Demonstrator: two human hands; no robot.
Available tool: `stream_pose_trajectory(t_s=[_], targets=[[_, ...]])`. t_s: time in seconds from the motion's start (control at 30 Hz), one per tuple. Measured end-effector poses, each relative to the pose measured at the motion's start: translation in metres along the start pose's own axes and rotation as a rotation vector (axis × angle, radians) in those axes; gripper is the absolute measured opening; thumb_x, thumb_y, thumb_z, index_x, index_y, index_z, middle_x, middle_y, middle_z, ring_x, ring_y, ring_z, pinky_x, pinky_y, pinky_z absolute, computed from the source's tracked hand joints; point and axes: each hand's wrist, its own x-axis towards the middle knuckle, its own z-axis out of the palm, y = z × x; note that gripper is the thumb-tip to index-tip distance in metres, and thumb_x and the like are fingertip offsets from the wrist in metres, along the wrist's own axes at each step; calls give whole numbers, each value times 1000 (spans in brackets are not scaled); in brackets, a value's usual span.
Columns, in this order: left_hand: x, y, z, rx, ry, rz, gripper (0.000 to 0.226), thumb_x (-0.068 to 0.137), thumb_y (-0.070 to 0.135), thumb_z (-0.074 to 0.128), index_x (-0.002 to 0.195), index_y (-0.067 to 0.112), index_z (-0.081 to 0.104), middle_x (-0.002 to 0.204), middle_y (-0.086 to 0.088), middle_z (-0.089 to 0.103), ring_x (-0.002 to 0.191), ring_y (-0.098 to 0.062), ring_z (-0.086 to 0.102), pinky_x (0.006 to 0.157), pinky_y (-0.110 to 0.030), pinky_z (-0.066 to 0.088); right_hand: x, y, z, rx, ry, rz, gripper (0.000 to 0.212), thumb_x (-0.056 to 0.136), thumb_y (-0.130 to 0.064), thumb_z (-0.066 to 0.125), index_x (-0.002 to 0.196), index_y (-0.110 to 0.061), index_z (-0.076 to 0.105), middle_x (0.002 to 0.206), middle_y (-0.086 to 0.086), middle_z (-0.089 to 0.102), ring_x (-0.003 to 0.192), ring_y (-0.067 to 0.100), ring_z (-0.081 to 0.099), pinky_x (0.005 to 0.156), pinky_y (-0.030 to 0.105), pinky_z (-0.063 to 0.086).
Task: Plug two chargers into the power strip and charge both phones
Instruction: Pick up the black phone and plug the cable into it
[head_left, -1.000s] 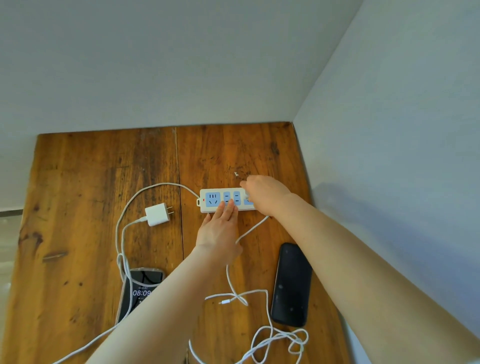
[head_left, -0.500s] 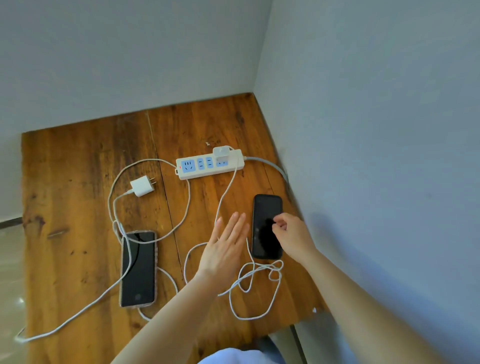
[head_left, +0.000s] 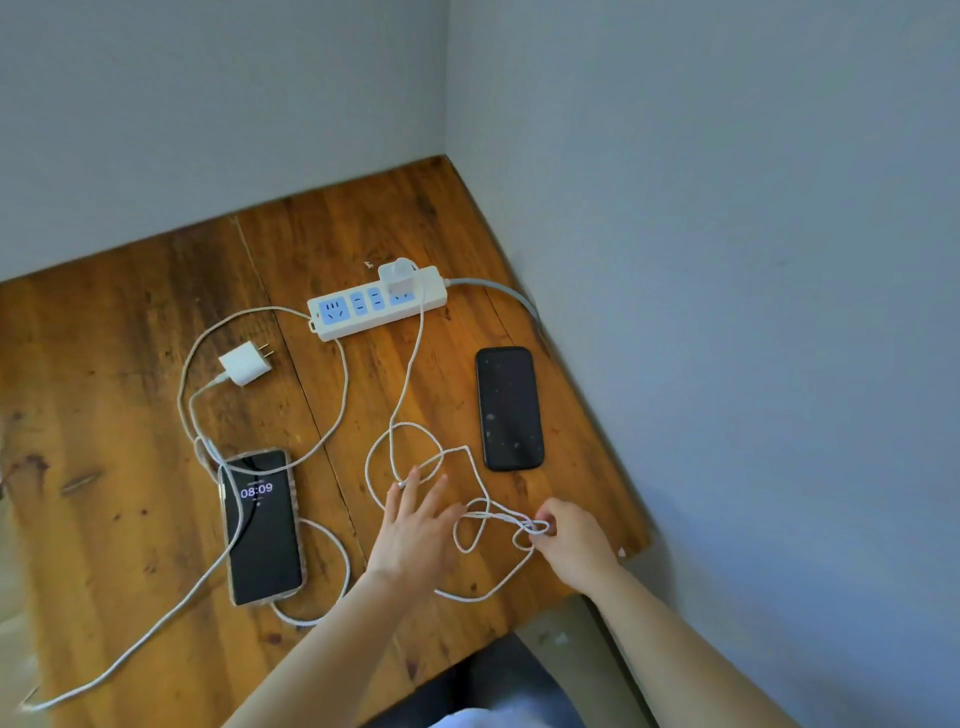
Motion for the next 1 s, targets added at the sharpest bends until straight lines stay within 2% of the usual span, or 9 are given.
stream_pose_trajectory(t_s=[0.1,0.17,0.33,0.43,0.57,0.63,0.77,0.9,1.0], targets=[[-12,-2,4,-84,49,-28,38,94,28,52,132,32,48,158,-1,15,143,-29,-15,111,-48,-10,-8,2,4,153,-25,33,7,90,-22,62,95,-23,59,94,-4,63,80,5,58,60,14,42],[-19,-7,8,-112,80,-23,33,93,28,53,127,31,54,158,-2,14,140,-25,-21,111,-45,-9,-15,1,5,211,-16,46,13,88,-15,62,99,-22,61,99,-3,62,85,7,58,62,14,42],[-39,-20,18,-146,142,-25,28,91,29,57,118,35,61,158,-5,8,133,-21,-31,111,-42,-9,-18,-23,13,160,92,-74,31,90,-13,56,120,-21,57,119,-5,59,103,9,54,84,20,45],[-44,-29,21,-148,144,-27,27,91,31,57,116,38,62,158,-2,11,141,-23,-18,113,-41,-4,-6,-54,26,41,199,-244,37,94,-17,53,130,-22,50,128,-2,55,115,15,52,92,28,46],[-42,-45,20,-54,160,-7,26,89,28,61,114,36,64,148,-3,35,141,-30,14,114,-44,13,13,-83,49,-253,242,-330,41,93,-20,55,133,-20,45,131,3,51,119,23,47,97,40,42],[-39,-50,17,3,162,31,27,88,25,62,114,34,64,137,-1,43,133,-29,26,112,-42,21,18,-88,54,-284,239,-241,32,93,-20,57,124,-16,50,121,6,59,109,25,54,91,40,46],[-35,-57,15,23,126,91,30,89,22,59,118,29,61,114,5,58,114,-20,47,112,-39,19,18,-84,50,123,173,-74,11,96,-15,50,104,-12,58,97,7,65,83,18,62,72,30,54],[-31,-60,12,122,58,-2,21,89,18,51,104,27,62,99,4,64,101,-21,54,112,-38,17,12,-61,20,509,226,79,18,97,-18,43,101,-11,59,95,8,62,87,24,60,77,39,52],[-22,-55,1,153,-3,-181,20,90,17,42,88,24,61,85,3,69,91,-20,63,114,-41,9,7,-30,-10,326,353,38,24,96,-25,40,79,-15,54,77,1,58,77,23,57,59,31,41]])
